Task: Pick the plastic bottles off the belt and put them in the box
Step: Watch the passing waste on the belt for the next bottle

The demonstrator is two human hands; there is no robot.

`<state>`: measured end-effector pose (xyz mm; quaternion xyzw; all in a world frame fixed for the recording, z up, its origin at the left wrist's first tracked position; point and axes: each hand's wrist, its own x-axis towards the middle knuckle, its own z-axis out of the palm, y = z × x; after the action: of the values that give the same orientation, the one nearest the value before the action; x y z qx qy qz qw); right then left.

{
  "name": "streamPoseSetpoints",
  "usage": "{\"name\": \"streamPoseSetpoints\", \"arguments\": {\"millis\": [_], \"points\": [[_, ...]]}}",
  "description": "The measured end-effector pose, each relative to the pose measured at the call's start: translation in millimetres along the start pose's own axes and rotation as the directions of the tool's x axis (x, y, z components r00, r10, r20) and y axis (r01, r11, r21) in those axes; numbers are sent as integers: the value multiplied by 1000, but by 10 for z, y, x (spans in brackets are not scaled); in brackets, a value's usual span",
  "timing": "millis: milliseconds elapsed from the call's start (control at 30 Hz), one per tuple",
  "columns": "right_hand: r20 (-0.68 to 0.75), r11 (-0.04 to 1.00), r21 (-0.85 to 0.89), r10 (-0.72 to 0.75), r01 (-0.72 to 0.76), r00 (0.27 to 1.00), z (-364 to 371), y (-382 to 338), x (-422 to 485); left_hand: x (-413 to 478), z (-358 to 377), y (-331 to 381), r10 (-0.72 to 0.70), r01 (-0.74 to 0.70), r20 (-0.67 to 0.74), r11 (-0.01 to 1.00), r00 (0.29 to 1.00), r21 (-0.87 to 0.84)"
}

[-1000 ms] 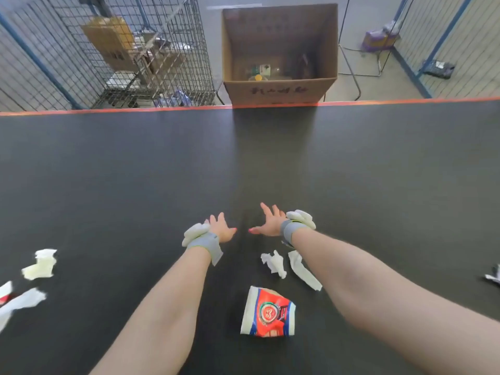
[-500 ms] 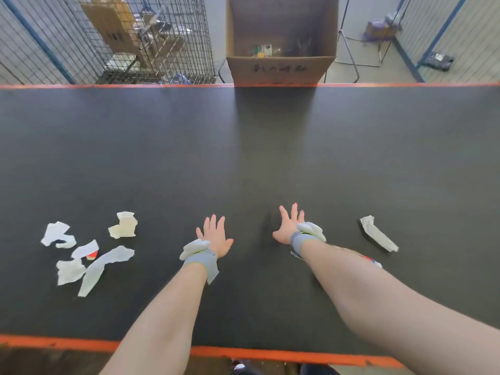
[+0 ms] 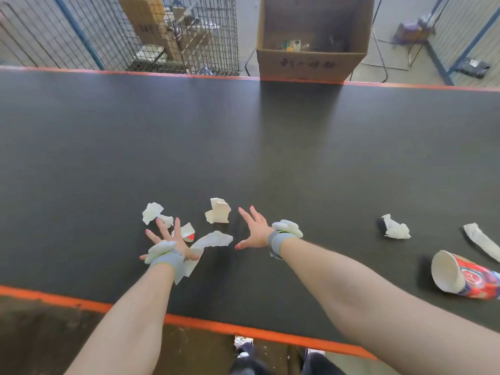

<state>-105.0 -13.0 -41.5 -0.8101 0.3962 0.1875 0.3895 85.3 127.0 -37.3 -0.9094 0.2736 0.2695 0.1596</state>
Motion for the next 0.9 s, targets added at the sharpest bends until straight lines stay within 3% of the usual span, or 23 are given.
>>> {"name": "streamPoseSetpoints", "arguments": {"millis": [100, 233, 367, 433, 600, 700, 833, 900], "points": [[9, 997, -45, -58, 58, 998, 120, -99, 3, 101, 202, -37, 105, -107, 64, 994, 992, 29], [-4, 986, -165, -21, 20, 1000, 226, -36, 105, 138, 466, 119, 333, -335, 44, 941, 942, 46], [53, 951, -306, 65, -46, 997, 239, 111, 167, 98, 471, 420, 451, -452, 35, 890, 892, 51], [5, 920, -385, 87, -78, 996, 241, 173, 140, 69, 408, 543, 494, -494, 4, 869, 869, 40], [-210, 964, -214, 111, -156, 972, 121, 264, 65, 36, 145, 713, 622, -629, -146, 777, 769, -4], [-253, 968, -194, 106, -158, 962, 34, 229, 89, 25, 2, 719, 627, -642, -220, 766, 748, 1], [-61, 910, -349, 215, -223, 975, -53, 293, 195, 41, -58, 683, 575, -587, -216, 809, 789, 11], [-30, 882, -389, 278, -267, 960, -47, 363, 204, 41, -22, 639, 554, -561, -184, 827, 812, 14]]}}
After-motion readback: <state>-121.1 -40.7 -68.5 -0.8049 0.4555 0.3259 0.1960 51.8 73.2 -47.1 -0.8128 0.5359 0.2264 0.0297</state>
